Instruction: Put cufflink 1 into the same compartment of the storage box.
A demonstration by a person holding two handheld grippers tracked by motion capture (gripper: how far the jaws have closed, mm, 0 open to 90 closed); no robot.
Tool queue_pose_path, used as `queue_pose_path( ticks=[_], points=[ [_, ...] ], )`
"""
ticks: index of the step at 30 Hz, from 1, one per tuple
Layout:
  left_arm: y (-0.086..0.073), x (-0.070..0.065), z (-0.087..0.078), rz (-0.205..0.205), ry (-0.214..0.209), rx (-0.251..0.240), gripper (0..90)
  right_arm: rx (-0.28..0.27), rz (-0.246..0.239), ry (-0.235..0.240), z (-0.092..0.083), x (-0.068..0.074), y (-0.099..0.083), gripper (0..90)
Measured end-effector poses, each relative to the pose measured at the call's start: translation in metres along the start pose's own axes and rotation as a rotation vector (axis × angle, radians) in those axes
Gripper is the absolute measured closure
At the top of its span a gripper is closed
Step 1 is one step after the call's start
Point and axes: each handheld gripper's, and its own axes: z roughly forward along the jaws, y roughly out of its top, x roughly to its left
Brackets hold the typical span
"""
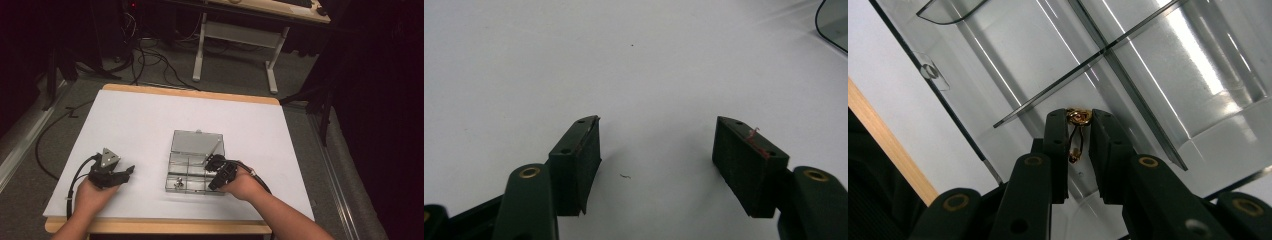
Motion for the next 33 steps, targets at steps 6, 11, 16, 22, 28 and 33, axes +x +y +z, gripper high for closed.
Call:
queue_pose_path(
  ticks=[6, 11, 16, 22, 28, 33],
  points=[
    [0.0, 0.0, 0.0, 0.001, 0.001, -0.001, 36.4, -0.002, 0.006, 0.003, 0.001, 0.001, 0.0, 76.7],
    [0.0, 0.0, 0.0, 0.0, -0.002, -0.002, 36.4, -0.021, 0.004, -0.003, -0.007, 0.0, 0.001, 74.6],
    [0.0, 0.0, 0.0, 0.0, -0.001, -0.003, 36.4, -0.05, -0.002, -0.005, -0.022, 0.0, 0.002, 76.0],
    [0.0, 0.0, 0.0, 0.0, 0.001, -0.002, 36.3, -0.071, 0.008, -0.017, -0.038, -0.002, -0.002, 79.9],
    [0.0, 0.0, 0.0, 0.0, 0.002, -0.002, 36.4, -0.078, 0.021, -0.034, -0.047, -0.009, -0.013, 87.2],
    [0.0, 0.0, 0.0, 0.001, 0.003, -0.001, 36.3, -0.084, 0.05, -0.047, -0.053, -0.015, -0.025, 88.8]
  ],
)
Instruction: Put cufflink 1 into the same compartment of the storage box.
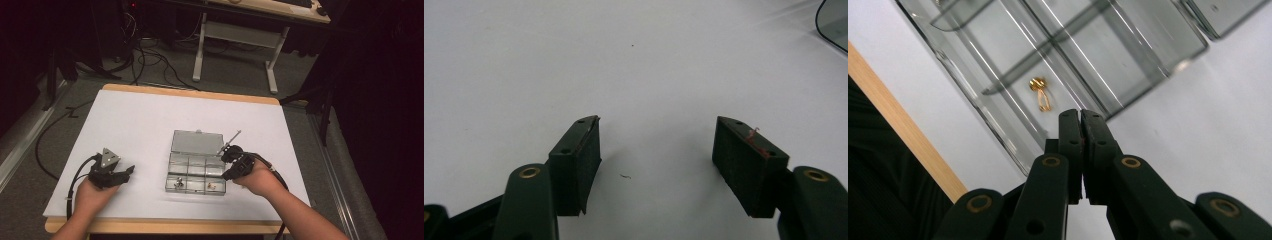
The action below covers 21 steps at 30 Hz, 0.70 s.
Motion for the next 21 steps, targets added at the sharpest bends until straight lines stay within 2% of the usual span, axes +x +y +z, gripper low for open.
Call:
queue_pose_path(
  ticks=[2, 4, 8, 10, 12, 20, 21],
  points=[
    [0.0, 0.0, 0.0, -0.001, -0.002, 0.0, 36.3, 0.007, 0.02, -0.003, -0.001, -0.002, -0.004, 88.8],
    [0.0, 0.0, 0.0, 0.0, -0.002, 0.0, 36.3, 0.001, 0.016, -0.004, -0.002, -0.006, -0.008, 88.7],
    [0.0, 0.0, 0.0, 0.002, -0.004, -0.01, 36.3, 0.011, 0.066, -0.009, -0.001, -0.01, -0.017, 87.1],
    [0.0, 0.0, -0.001, 0.002, -0.003, -0.01, 36.3, 0.018, 0.06, -0.017, 0.001, -0.013, -0.021, 86.5],
    [0.0, 0.0, -0.001, 0.003, -0.003, -0.01, 36.3, 0.023, 0.081, -0.021, 0.002, -0.015, -0.025, 85.7],
    [0.0, 0.0, -0.001, 0.005, -0.007, -0.012, 36.3, 0.035, 0.089, -0.039, 0.01, -0.025, -0.039, 79.7],
    [0.0, 0.0, -0.001, 0.005, -0.007, -0.012, 36.2, 0.044, 0.104, -0.043, 0.01, -0.026, -0.04, 78.6]
  ],
)
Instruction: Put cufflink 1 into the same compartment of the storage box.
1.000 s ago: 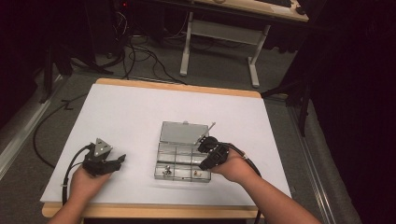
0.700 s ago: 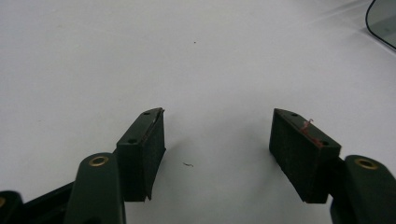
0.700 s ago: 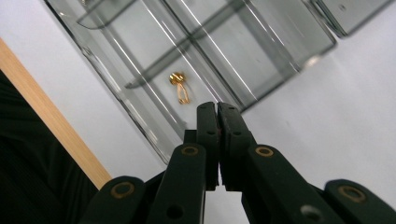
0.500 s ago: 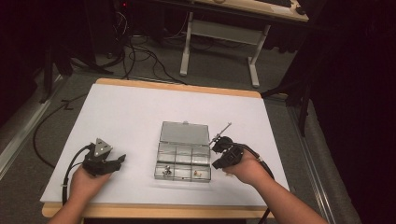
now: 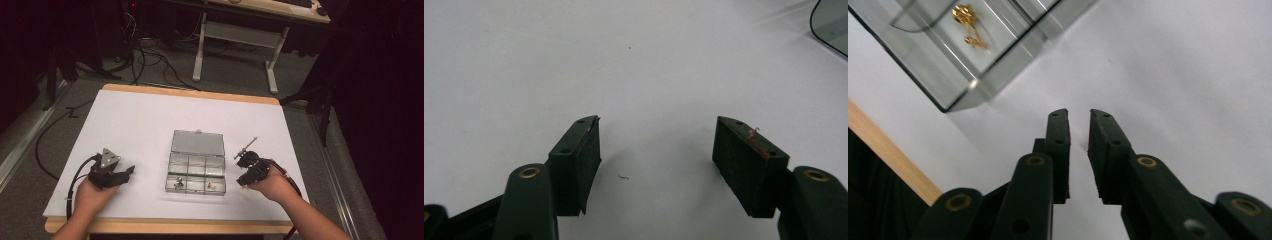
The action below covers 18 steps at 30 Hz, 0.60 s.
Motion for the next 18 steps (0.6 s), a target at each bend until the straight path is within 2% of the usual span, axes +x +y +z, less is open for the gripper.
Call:
queue_pose_path(
  ticks=[3, 8, 9, 11, 14, 18],
  points=[
    [0.0, 0.0, 0.0, 0.003, -0.001, 0.0, 36.2, 0.005, -0.013, -0.01, 0.002, -0.005, -0.003, 75.6],
    [0.0, 0.0, -0.001, 0.013, -0.002, -0.001, 36.3, 0.01, 0.002, -0.031, 0.006, -0.009, -0.007, 68.6],
    [0.0, 0.0, -0.001, 0.012, -0.003, -0.001, 36.2, 0.009, -0.014, -0.031, 0.006, -0.011, -0.007, 67.5],
    [0.0, 0.0, -0.001, 0.011, -0.004, -0.002, 36.2, 0.015, 0.003, -0.033, 0.008, -0.012, -0.007, 65.2],
    [0.0, 0.0, -0.001, 0.008, -0.005, -0.006, 36.2, 0.007, 0.0, -0.028, 0.01, -0.015, -0.007, 59.7],
    [0.0, 0.0, -0.001, 0.008, -0.007, -0.006, 36.2, 0.011, 0.002, -0.027, 0.013, -0.018, -0.008, 57.3]
  ],
)
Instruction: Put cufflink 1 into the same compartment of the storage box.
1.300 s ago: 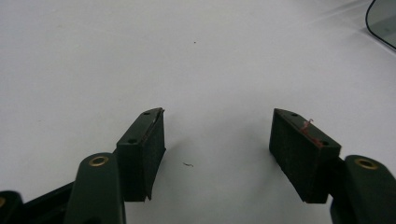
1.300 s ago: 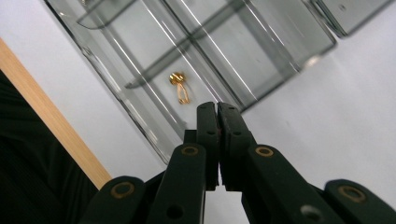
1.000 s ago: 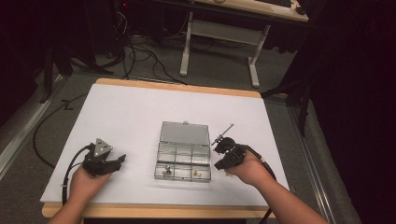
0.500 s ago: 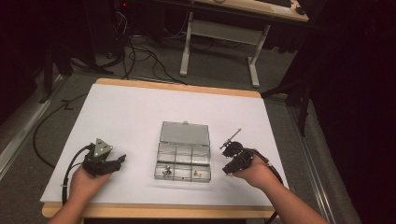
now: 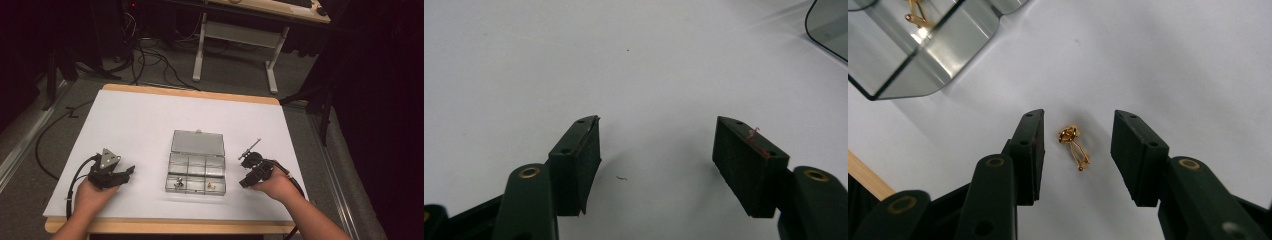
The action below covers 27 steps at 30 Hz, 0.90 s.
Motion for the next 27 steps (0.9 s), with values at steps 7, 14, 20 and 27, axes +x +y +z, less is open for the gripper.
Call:
queue_pose_path(
  ticks=[7, 14, 20, 27],
  points=[
    [0.0, 0.0, 0.0, -0.003, 0.0, 0.0, 36.2, 0.028, -0.004, -0.001, 0.011, -0.002, -0.003, 57.9],
    [0.0, 0.0, 0.0, 0.0, 0.003, 0.004, 36.3, 0.032, -0.009, -0.007, 0.018, -0.001, -0.005, 62.5],
    [0.0, 0.0, 0.0, -0.002, 0.0, 0.001, 36.3, 0.037, -0.027, -0.031, 0.018, 0.0, -0.004, 78.2],
    [0.0, 0.0, 0.0, -0.005, 0.0, 0.001, 36.3, 0.051, -0.008, -0.013, 0.014, 0.001, -0.002, 79.0]
  ],
)
